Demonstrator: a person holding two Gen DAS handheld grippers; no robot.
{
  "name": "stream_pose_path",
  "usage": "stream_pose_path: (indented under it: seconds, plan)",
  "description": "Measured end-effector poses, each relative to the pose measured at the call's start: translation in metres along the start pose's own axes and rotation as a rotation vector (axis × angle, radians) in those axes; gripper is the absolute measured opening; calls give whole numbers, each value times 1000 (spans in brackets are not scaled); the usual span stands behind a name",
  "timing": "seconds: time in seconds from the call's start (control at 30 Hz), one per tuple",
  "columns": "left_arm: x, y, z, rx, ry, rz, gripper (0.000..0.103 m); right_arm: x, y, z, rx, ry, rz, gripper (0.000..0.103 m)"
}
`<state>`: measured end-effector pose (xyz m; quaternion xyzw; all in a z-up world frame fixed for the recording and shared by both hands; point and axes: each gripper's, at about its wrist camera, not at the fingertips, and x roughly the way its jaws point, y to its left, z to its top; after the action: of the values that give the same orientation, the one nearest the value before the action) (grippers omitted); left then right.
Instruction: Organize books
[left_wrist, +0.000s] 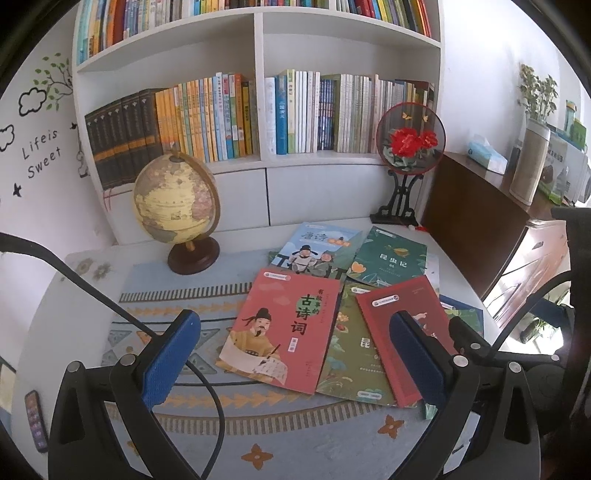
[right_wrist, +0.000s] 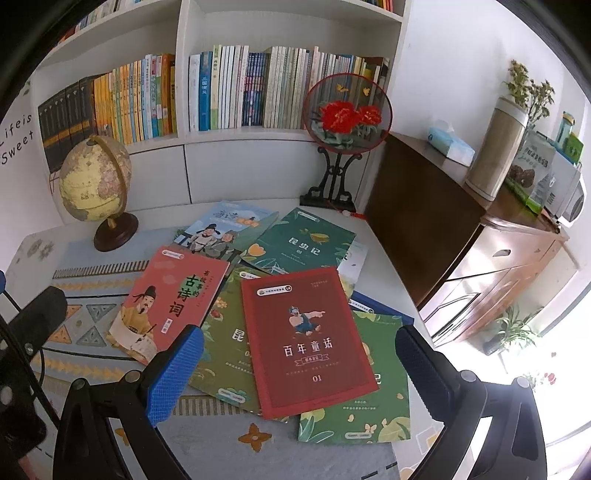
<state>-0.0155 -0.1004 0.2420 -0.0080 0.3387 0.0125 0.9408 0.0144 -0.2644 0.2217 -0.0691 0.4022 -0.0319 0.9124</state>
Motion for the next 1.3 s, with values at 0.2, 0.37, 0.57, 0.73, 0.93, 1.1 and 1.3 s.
stream_pose_path:
  seconds: [0.2,0.37,0.57,0.73,0.93,1.1,1.3]
  plan:
    - [10,3,0,-14,16,3,102,12,-14,-1,25,15,16,103]
    - [15,8,5,10,19,18,102,15,-31,-2,15,-25,18,103]
    - [22,6,13,38,19,-13,102,16,-60,-4,45,-71,88,103]
    - [33,-6,9,72,39,-47,102,20,-67,-12,18,-87,141,103]
    - [48,-20,2,54,79,-142,102,24,-85,-21,115,-93,321,103]
    - [64,-29,-6,19,120,-294,102,32,-101,-23,171,-96,384,103]
    - [95,-55,-25,18,196,-369,102,51,-109,-32,142,-61,360,103]
